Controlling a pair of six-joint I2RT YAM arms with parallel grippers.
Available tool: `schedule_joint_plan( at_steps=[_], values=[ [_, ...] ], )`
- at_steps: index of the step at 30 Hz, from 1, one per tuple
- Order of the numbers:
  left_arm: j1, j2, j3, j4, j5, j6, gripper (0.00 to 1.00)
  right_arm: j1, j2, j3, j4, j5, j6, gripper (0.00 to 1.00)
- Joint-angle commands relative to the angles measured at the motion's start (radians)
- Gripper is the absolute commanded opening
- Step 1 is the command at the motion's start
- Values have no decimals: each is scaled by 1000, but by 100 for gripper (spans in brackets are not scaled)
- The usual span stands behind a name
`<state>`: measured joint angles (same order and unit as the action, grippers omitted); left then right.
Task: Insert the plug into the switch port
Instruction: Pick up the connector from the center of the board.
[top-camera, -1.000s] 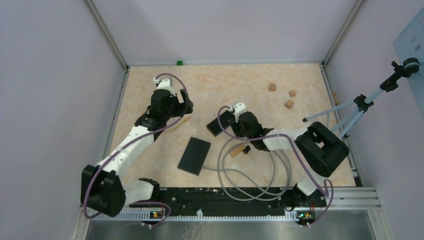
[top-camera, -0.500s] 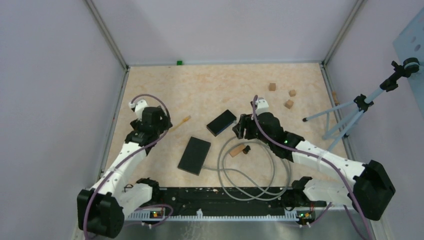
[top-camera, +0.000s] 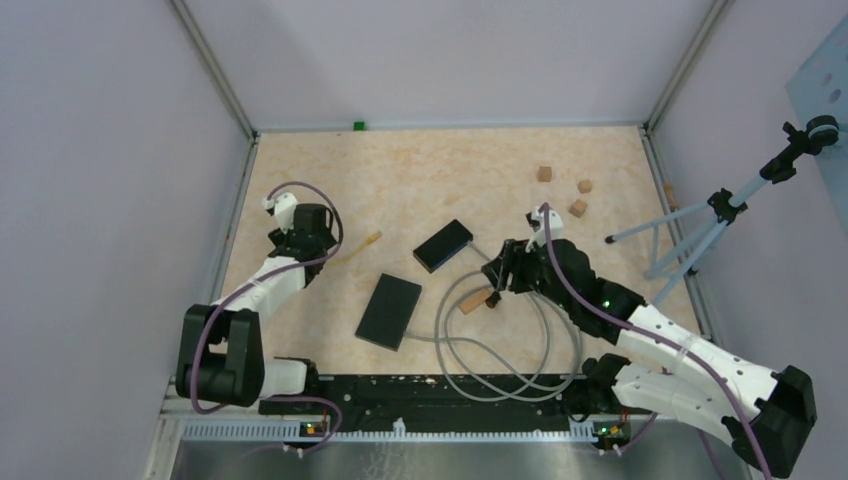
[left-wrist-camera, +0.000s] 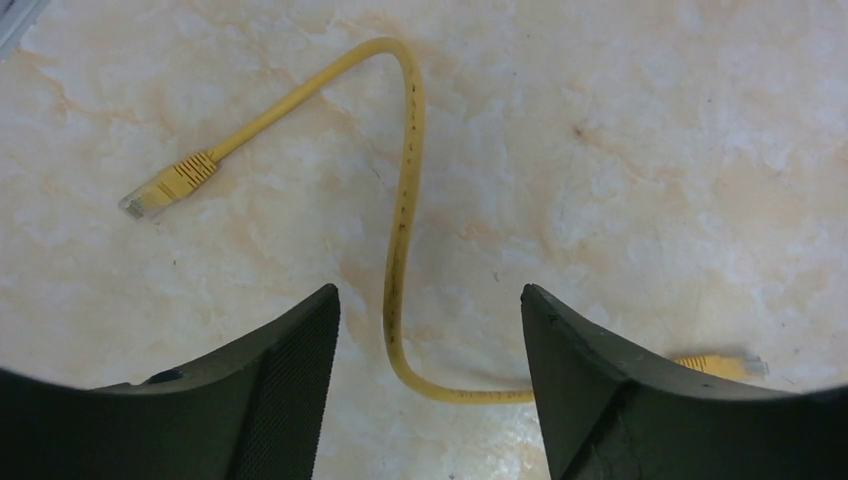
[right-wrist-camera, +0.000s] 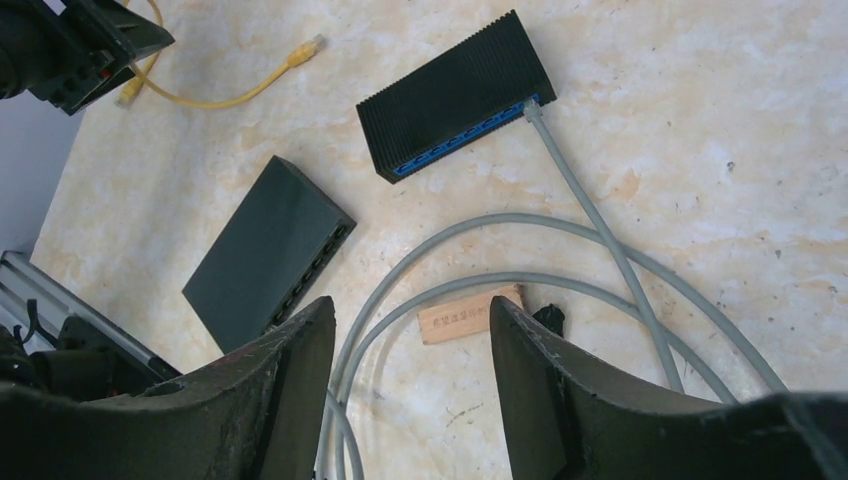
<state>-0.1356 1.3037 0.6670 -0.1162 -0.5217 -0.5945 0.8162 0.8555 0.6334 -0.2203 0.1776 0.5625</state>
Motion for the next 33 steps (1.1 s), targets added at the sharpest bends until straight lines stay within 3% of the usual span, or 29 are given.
schedule_joint_plan(
  at_steps=[1,6,12,16,22,28,33],
  values=[
    [7,18,-20,108,-63,13,68,12,-53,20,-47,27,1,57],
    [7,-9,-32,181,38,110,51,12,-91,45,-85,30,-3,55],
    [-22,-92,57,127,158,261,14,12,-184,37,-109,55,9,53],
    [-75,-208,78,121,209,337,0,12,-232,48,-128,60,-9,52],
    [-229,-329,129,68,475,449,0,12,-263,110,-163,65,-130,52],
    [-414,-312,220,-75,513,424,0,12,-322,170,-188,101,-172,52],
    [-487,-404,94,59,651,437,0,12,-370,166,-142,65,-128,52]
  ],
)
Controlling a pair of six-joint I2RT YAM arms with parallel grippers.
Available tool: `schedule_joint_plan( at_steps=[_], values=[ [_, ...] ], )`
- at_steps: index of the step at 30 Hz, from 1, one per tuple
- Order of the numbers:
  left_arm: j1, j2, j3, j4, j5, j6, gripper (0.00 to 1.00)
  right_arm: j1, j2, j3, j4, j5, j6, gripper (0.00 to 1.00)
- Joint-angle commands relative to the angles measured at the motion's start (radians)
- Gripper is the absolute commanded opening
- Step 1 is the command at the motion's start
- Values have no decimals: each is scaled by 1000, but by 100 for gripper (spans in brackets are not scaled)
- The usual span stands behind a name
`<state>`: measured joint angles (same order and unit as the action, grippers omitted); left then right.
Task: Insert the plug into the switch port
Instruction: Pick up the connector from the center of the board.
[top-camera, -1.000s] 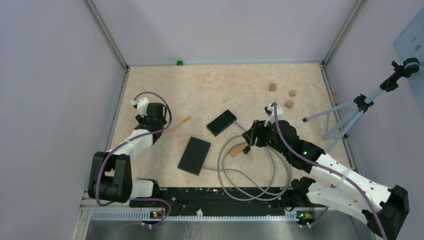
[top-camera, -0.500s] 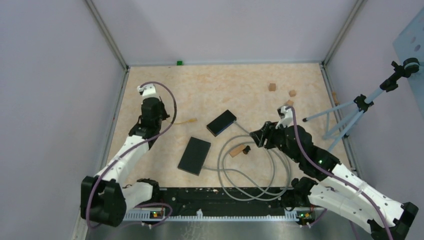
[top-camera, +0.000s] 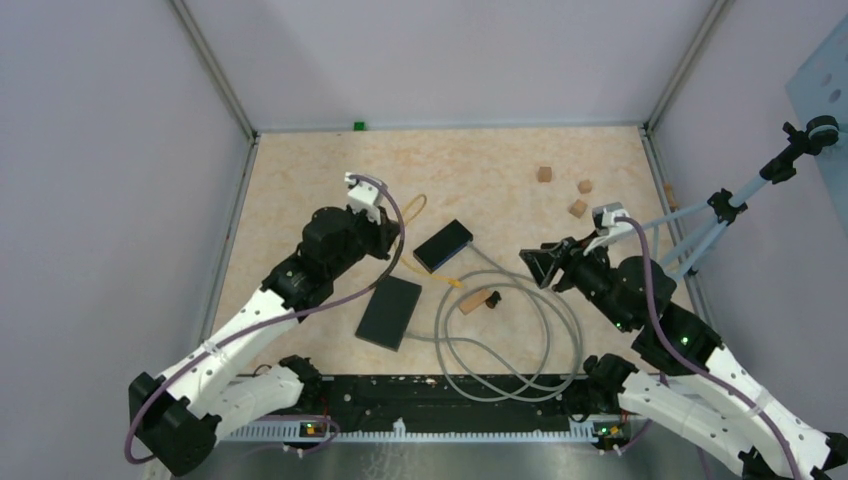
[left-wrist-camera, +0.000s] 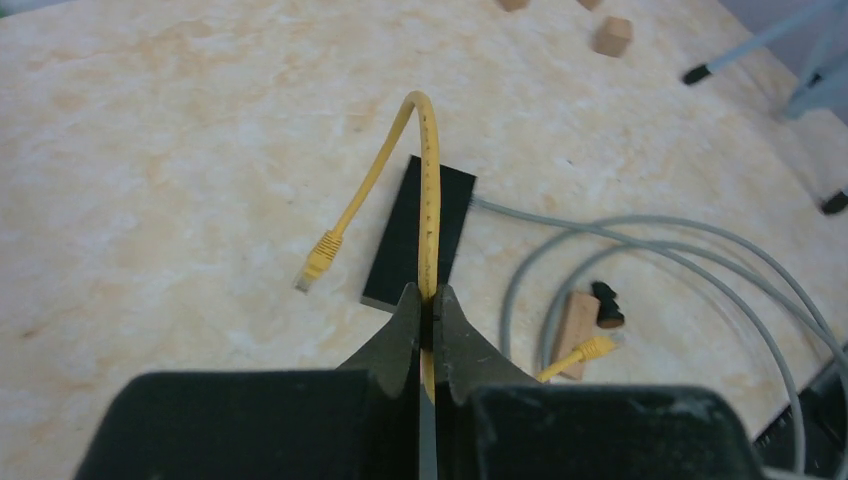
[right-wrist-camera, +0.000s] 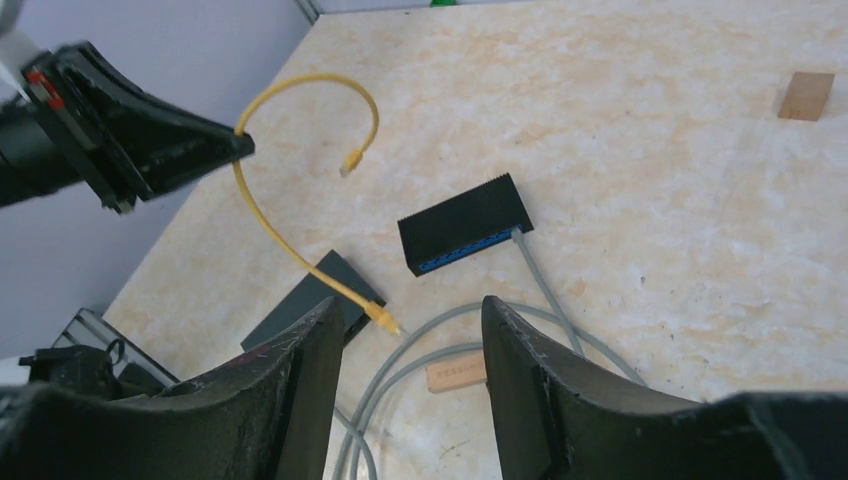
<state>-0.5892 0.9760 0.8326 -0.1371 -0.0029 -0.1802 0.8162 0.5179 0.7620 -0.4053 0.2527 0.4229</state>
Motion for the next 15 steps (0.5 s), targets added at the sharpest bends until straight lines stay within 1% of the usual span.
schedule_joint_plan(
  at_steps=[1,3,6,8,9,11,15],
  values=[
    [-45,-99,-93,103,167,27,0,12,-36,34,51,-25,26,52],
    [-61,-143,-136,159,245,36,0,12,-37,25,66,-55,48,52],
    [-78,-213,-189,237,416,79,0,12,-30,10,93,-109,76,52],
    [-90,-236,-201,244,506,123,0,12,-23,-5,141,-185,107,53],
    [-98,-245,-207,239,529,150,0,12,-18,-17,183,-235,124,53],
    [-115,-258,-226,233,479,168,0,13,7,-40,271,-295,198,54],
    [-130,-263,-260,231,425,242,0,11,130,-59,390,-315,461,54]
  ],
)
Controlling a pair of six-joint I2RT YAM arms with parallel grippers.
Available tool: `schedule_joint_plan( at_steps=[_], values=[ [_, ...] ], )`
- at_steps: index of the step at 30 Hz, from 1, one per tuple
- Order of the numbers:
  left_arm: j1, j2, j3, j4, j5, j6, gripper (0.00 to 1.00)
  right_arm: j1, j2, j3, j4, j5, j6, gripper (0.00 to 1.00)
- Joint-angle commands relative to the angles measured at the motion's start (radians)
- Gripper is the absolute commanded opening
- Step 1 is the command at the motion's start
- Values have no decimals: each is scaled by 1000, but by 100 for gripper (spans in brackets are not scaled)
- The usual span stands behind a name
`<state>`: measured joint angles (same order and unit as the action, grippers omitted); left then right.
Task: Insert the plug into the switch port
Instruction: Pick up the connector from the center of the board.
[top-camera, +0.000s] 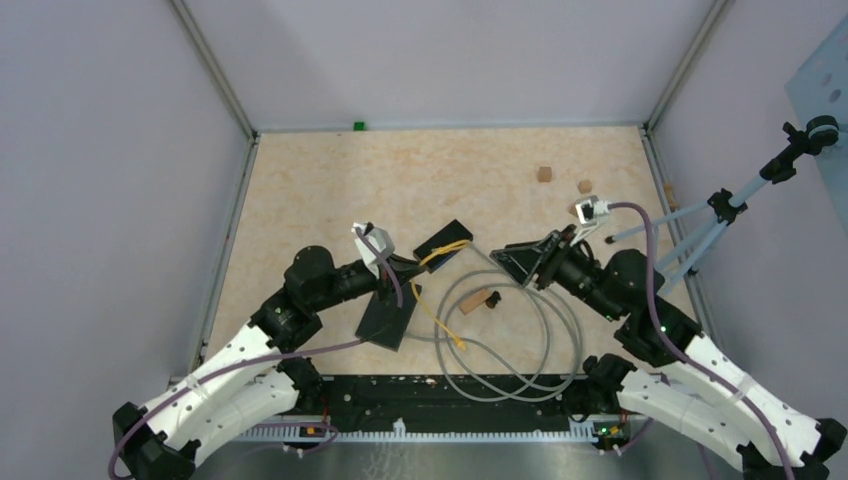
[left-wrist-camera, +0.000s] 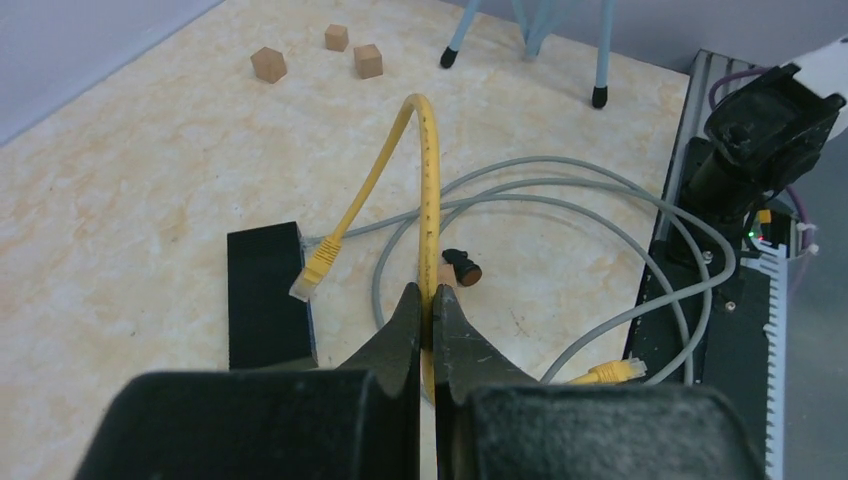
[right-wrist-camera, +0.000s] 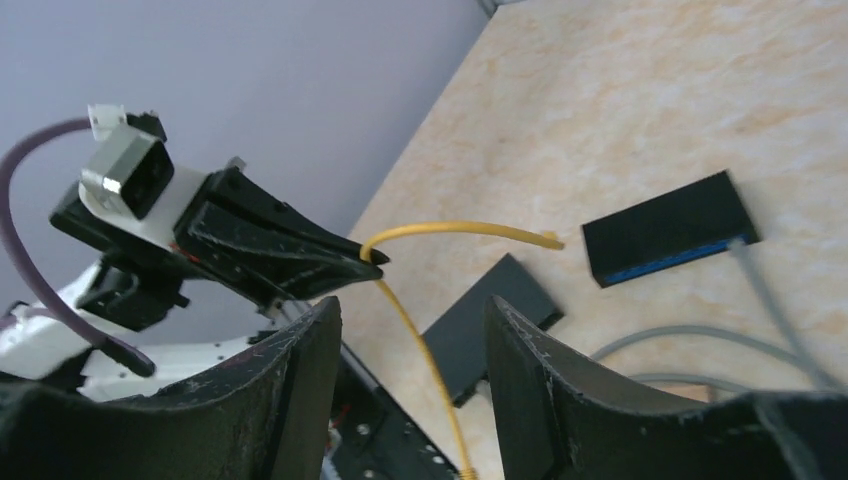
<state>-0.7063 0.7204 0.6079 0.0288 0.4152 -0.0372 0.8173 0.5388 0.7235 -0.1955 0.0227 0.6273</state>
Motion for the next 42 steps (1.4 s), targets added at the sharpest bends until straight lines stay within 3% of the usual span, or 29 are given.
schedule_joint_plan(
  at_steps=[1,8,15,21,28,31,34,36,38,39,42],
  values=[
    [-17,-7,-38,67,-2,108,0,12,142,-23,214,-86,296,54],
    [-61,48,2,36,-92,177,0,65,271,-30,297,62,549,63],
    [-156,122,45,38,-220,235,0,118,305,-108,365,133,767,62],
    [-228,163,65,58,-393,246,0,134,296,-147,328,170,826,59],
    [-296,174,83,68,-406,258,0,134,321,-151,339,189,854,58],
    [-315,189,105,49,-406,275,0,134,368,-112,351,173,825,52],
    [-329,188,120,32,-399,288,0,134,388,-108,387,164,827,35],
    [-333,177,128,23,-390,286,0,134,377,-109,393,177,827,17],
    [-335,162,140,8,-371,276,9,134,345,-109,390,202,823,0],
    [-334,154,147,1,-358,269,19,134,323,-108,388,216,820,0],
    [-334,109,171,-11,-302,229,64,133,247,-91,352,269,804,0]
  ],
)
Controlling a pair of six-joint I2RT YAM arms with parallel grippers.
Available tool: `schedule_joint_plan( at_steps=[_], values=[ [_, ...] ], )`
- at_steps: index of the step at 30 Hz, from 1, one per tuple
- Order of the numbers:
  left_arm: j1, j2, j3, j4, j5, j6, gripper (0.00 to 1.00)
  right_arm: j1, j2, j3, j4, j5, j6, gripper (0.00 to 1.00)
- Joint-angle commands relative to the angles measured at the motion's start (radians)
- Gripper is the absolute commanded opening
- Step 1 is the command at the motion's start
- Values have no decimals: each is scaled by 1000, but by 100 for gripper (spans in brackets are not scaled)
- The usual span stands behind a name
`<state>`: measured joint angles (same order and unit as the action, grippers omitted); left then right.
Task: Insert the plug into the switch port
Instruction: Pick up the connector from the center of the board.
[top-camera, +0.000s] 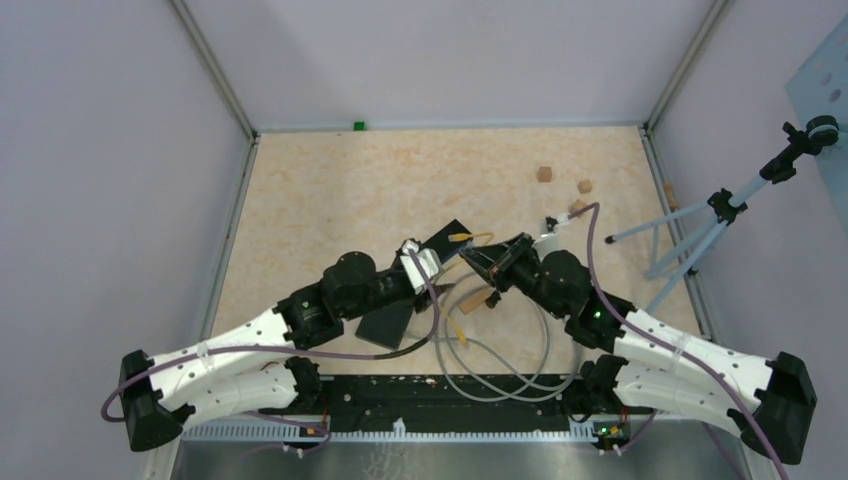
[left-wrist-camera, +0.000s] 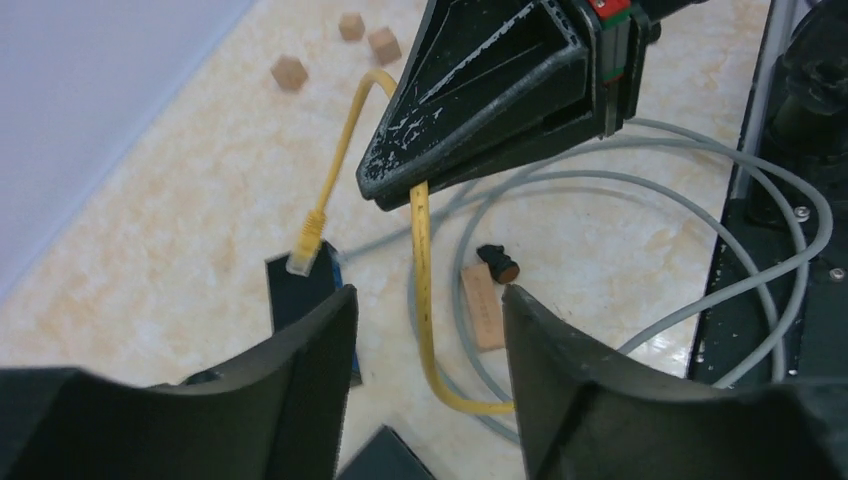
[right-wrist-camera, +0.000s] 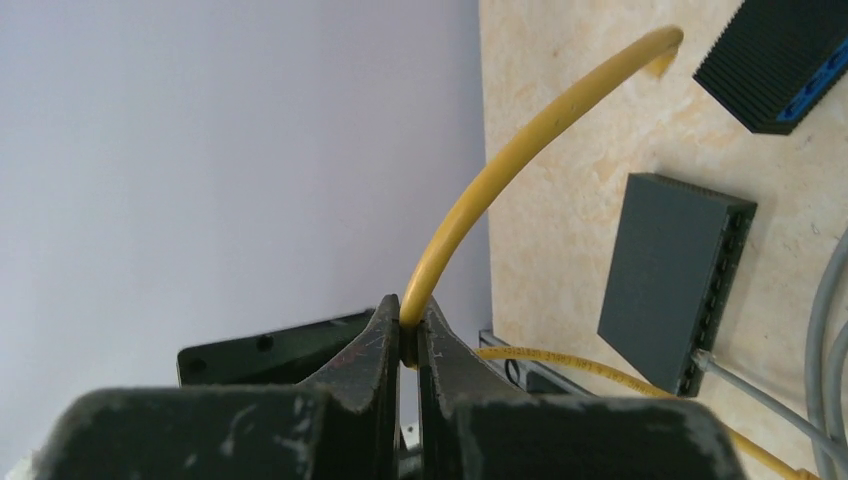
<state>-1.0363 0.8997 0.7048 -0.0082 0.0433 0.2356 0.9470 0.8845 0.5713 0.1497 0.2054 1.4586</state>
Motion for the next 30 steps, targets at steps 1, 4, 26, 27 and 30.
schedule_joint_plan(
  at_steps=[1,4,26,27,30],
  values=[
    [-4,-90,80,27,94,-61,78,2,-122,71,-18,104,-31,0],
    [-5,-163,89,41,167,-100,98,2,-194,90,-88,143,-29,0],
    [-4,-367,-70,214,353,-219,99,3,-281,245,277,-148,-529,0],
    [-4,-351,-80,238,349,-226,99,3,-270,245,312,-177,-522,0],
    [-4,-312,-109,348,317,-234,99,3,-227,244,411,-282,-484,0]
  ],
)
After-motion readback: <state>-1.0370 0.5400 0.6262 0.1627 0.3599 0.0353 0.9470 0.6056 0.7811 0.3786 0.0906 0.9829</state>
